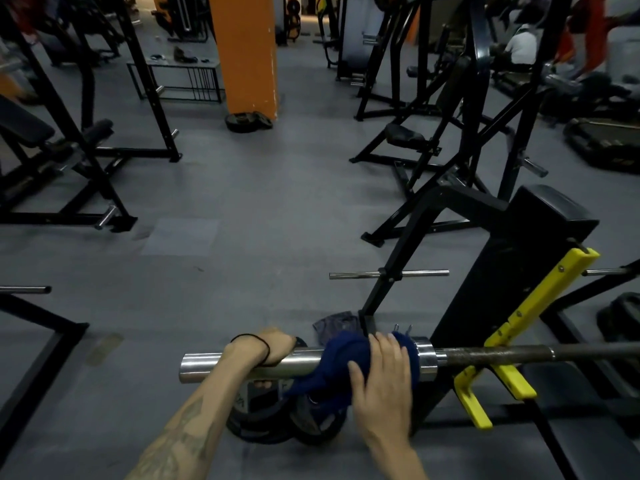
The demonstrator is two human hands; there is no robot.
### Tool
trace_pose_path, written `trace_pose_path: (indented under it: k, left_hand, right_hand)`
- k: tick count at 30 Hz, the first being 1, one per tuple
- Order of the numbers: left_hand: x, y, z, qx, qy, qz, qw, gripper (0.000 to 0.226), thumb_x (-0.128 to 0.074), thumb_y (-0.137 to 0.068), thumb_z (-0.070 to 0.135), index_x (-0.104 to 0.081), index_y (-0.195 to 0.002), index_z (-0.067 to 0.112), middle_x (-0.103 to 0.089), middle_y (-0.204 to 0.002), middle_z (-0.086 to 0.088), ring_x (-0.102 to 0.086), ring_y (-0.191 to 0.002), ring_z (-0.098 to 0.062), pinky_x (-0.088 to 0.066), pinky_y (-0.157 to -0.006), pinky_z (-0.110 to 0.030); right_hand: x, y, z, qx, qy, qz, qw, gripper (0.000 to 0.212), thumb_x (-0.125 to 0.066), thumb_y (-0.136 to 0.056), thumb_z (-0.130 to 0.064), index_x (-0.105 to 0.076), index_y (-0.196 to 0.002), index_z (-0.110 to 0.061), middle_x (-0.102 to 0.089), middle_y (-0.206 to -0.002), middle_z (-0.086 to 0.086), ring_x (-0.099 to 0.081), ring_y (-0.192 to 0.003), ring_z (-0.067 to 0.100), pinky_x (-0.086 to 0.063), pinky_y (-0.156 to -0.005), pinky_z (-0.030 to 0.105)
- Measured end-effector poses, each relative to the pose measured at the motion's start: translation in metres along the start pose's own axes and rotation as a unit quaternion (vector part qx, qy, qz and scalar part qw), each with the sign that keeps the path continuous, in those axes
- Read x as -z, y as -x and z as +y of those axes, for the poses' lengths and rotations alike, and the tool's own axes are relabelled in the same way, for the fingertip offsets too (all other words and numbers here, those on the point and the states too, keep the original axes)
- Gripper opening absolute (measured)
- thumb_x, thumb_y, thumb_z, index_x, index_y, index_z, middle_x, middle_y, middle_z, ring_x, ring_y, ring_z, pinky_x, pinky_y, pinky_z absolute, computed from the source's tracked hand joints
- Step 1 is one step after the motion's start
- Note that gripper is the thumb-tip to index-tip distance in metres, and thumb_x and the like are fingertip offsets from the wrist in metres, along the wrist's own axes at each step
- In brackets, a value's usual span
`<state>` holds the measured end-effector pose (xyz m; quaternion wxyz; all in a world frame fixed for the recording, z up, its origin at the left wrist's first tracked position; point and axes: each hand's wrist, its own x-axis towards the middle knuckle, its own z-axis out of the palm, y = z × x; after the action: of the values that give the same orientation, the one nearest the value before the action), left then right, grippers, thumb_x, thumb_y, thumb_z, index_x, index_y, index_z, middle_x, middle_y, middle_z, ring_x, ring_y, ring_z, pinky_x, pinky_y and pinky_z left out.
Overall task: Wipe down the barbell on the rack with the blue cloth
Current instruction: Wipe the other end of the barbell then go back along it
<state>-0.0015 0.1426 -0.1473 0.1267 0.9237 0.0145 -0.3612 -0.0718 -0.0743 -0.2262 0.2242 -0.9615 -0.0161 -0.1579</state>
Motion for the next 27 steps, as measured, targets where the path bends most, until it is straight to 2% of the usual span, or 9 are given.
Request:
trace_pose_path:
  k: [3, 5, 7, 12, 15, 18, 21, 24, 27]
  left_hand:
    - [-0.010, 0.005, 0.001, 0.008, -0.016, 0.152, 0.988, 0.036, -0.035, -0.104, 0.025, -0.064, -0.116, 0.008, -0.064, -0.123, -0.020, -0.061, -0.112, -0.036, -0.048, -0.091, -0.039]
    - [-0.018, 0.012, -0.006, -0.028, -0.048, 0.256, 0.965, 0.040, -0.040, -0.097, 0.032, -0.073, -0.085, 0.012, -0.072, -0.089, -0.017, -0.071, -0.083, -0.034, -0.055, -0.068, -0.038]
    - [-0.032, 0.015, -0.032, -0.039, -0.060, 0.347, 0.935, 0.044, -0.042, -0.088, 0.035, -0.063, -0.055, 0.015, -0.062, -0.053, -0.007, -0.061, -0.045, -0.030, -0.045, -0.039, -0.032]
    - [-0.064, 0.021, -0.076, -0.022, -0.049, 0.492, 0.869, 0.045, -0.044, -0.091, 0.038, -0.057, -0.053, 0.018, -0.055, -0.049, -0.002, -0.053, -0.042, -0.028, -0.040, -0.044, -0.034]
    - [-0.062, 0.016, -0.072, 0.011, -0.041, 0.472, 0.881, 0.051, -0.043, -0.087, 0.042, -0.061, -0.047, 0.016, -0.054, -0.042, -0.006, -0.051, -0.035, -0.031, -0.038, -0.041, -0.027]
    - [-0.054, 0.013, -0.075, 0.034, -0.047, 0.450, 0.891, 0.055, -0.041, -0.084, 0.042, -0.057, -0.041, 0.011, -0.049, -0.037, -0.006, -0.049, -0.030, -0.031, -0.037, -0.038, -0.023]
    - [-0.052, 0.014, -0.077, 0.036, -0.043, 0.414, 0.908, 0.056, -0.038, -0.082, 0.040, -0.053, -0.039, 0.008, -0.048, -0.036, -0.005, -0.048, -0.030, -0.030, -0.034, -0.037, -0.022]
    - [-0.045, 0.017, -0.071, 0.039, -0.057, 0.380, 0.923, 0.059, -0.026, -0.084, 0.042, -0.062, -0.054, 0.007, -0.062, -0.053, -0.009, -0.061, -0.051, -0.035, -0.039, -0.047, -0.030]
    - [-0.040, 0.010, -0.074, 0.043, -0.088, 0.358, 0.929, 0.053, -0.019, -0.083, 0.043, -0.059, -0.071, 0.010, -0.070, -0.081, -0.009, -0.066, -0.077, -0.033, -0.037, -0.061, -0.034]
  right_hand:
    - [-0.035, 0.023, -0.063, 0.042, -0.037, -0.040, 0.998, 0.073, -0.026, -0.106, -0.061, -0.031, -0.159, -0.011, -0.027, -0.167, 0.006, -0.013, -0.157, 0.021, 0.000, -0.127, 0.038]
    - [-0.035, 0.023, -0.058, 0.172, -0.005, -0.086, 0.981, 0.072, -0.030, -0.106, -0.060, -0.027, -0.161, -0.013, -0.023, -0.168, 0.002, -0.018, -0.156, 0.020, -0.004, -0.127, 0.035]
    - [-0.018, 0.005, -0.018, 0.207, 0.038, -0.052, 0.976, 0.066, -0.031, -0.106, -0.055, -0.036, -0.157, -0.013, -0.032, -0.164, 0.003, -0.031, -0.152, 0.022, -0.010, -0.127, 0.035]
    - [-0.010, 0.002, -0.013, -0.021, -0.038, 0.020, 0.999, 0.064, -0.026, -0.107, -0.054, -0.036, -0.154, -0.013, -0.038, -0.161, 0.009, -0.025, -0.154, 0.025, -0.008, -0.127, 0.042]
    - [-0.035, 0.022, -0.064, 0.068, -0.056, -0.046, 0.995, 0.071, -0.026, -0.106, -0.059, -0.031, -0.159, -0.011, -0.028, -0.166, 0.005, -0.015, -0.157, 0.020, -0.002, -0.128, 0.039]
    - [-0.020, 0.003, -0.022, 0.193, 0.022, -0.040, 0.980, 0.061, -0.029, -0.107, -0.052, -0.039, -0.155, -0.015, -0.043, -0.158, 0.005, -0.035, -0.149, 0.021, -0.012, -0.127, 0.037]
    - [-0.003, -0.003, 0.010, 0.051, -0.004, 0.024, 0.998, 0.057, -0.026, -0.108, -0.049, -0.047, -0.148, -0.014, -0.054, -0.147, 0.010, -0.044, -0.142, 0.029, -0.019, -0.125, 0.044]
    - [-0.025, 0.013, -0.044, -0.025, -0.057, 0.008, 0.998, 0.064, -0.030, -0.106, -0.052, -0.042, -0.152, -0.010, -0.041, -0.159, 0.009, -0.024, -0.154, 0.026, -0.009, -0.127, 0.046]
    - [-0.023, 0.015, -0.037, 0.183, -0.013, -0.078, 0.980, 0.068, -0.031, -0.106, -0.056, -0.032, -0.159, -0.014, -0.028, -0.166, 0.001, -0.022, -0.155, 0.019, -0.009, -0.127, 0.039]
